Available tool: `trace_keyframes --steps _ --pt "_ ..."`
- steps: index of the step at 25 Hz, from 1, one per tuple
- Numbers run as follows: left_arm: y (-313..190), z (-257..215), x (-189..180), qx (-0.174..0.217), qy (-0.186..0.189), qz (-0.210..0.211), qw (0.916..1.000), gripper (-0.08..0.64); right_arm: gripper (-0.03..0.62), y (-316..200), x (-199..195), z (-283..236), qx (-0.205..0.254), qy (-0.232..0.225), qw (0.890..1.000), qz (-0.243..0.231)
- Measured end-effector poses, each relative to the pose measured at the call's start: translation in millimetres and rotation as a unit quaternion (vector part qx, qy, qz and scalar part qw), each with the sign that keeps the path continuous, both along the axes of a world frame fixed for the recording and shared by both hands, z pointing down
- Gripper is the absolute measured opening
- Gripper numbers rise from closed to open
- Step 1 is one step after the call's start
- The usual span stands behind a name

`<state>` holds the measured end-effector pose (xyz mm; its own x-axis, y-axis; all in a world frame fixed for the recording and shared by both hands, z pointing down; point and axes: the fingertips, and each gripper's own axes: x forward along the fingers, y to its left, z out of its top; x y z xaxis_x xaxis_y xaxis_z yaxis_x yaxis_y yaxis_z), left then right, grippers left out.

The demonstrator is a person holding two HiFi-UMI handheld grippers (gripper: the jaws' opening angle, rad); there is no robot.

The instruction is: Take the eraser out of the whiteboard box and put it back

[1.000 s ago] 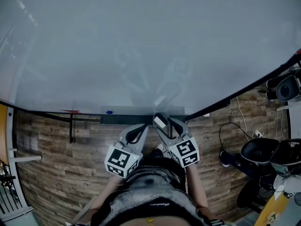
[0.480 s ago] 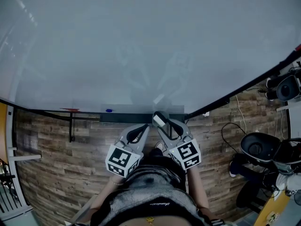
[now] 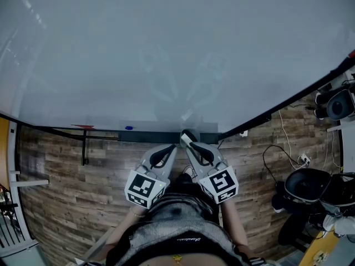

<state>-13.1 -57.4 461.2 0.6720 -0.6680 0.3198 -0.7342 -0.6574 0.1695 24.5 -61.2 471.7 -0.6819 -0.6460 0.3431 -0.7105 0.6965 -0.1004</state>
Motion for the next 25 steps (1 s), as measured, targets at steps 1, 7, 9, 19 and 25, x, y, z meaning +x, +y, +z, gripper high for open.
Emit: trace_keyframes --steps 1,7,9,19,25 --pt "0 -1 1 0.001 0.001 0.0 1.0 0.002 0.032 1 -1 -3 0.005 -0.003 1.0 -0.002" --pt "-1 -19 3 0.021 0.009 -0.001 0.9997 0.002 0.002 1 -7 -28 0.028 -0.018 0.999 -0.006" --pt "-2 -26 3 0.039 0.002 0.002 0.9992 0.002 0.002 1 -8 -37 0.037 -0.024 0.999 -0.006" --pt "-7 -76 6 0.074 0.034 -0.015 0.9966 0.002 0.002 -7 -12 -85 0.089 -0.065 0.994 0.003" --pt "-10 -98 3 0.102 0.041 -0.024 0.9937 0.002 0.002 -9 -15 -113 0.122 -0.078 0.99 0.004"
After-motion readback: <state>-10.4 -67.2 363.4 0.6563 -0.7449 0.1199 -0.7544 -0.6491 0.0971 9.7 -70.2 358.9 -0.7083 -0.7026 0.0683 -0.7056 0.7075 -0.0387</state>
